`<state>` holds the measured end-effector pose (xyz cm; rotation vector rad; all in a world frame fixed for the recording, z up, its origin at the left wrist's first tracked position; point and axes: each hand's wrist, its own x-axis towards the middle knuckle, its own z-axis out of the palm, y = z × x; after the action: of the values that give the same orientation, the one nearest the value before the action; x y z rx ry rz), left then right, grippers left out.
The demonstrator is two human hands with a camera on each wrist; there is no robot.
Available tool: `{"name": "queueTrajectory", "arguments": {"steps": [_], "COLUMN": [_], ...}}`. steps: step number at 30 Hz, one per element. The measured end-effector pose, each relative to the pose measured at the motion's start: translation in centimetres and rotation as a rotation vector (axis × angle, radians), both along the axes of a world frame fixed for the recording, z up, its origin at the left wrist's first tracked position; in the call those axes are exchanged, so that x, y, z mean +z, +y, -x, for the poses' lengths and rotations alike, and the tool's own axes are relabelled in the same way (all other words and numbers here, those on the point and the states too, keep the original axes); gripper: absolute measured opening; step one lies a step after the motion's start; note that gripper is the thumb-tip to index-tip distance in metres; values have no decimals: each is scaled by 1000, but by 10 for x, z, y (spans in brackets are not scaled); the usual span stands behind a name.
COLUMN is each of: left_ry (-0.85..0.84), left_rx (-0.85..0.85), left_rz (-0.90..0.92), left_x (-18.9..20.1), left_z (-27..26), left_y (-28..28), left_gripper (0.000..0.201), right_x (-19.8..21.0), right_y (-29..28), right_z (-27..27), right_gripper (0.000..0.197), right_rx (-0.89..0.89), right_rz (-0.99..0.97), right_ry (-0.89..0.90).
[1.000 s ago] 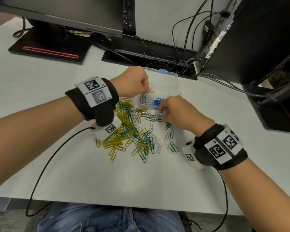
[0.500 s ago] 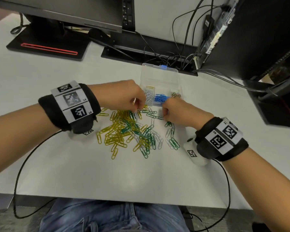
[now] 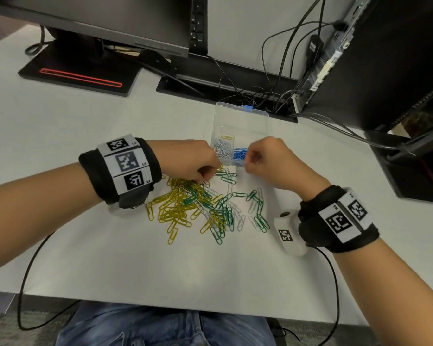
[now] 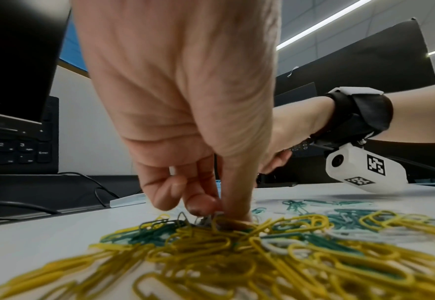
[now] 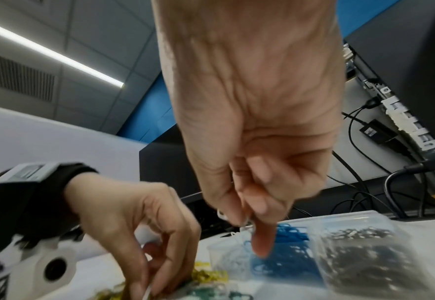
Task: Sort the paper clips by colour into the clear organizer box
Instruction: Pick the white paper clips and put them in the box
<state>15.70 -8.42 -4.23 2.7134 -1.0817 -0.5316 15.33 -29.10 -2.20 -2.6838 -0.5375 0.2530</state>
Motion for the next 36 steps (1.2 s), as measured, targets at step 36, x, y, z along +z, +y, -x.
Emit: {"name": "queueTrajectory", "arguments": {"steps": [36], "left_ry": [461], "left_rx": [564], "left_rz": [905], "left_x": [26], "left_z": [21], "left_y": [-37], "left_gripper": [15], "right_x": [12], "right_y": [-5], "right_z": [36], "right_gripper": [14], "right_rx": [-335], "right_rz": [-993], "right_ry": [446]}}
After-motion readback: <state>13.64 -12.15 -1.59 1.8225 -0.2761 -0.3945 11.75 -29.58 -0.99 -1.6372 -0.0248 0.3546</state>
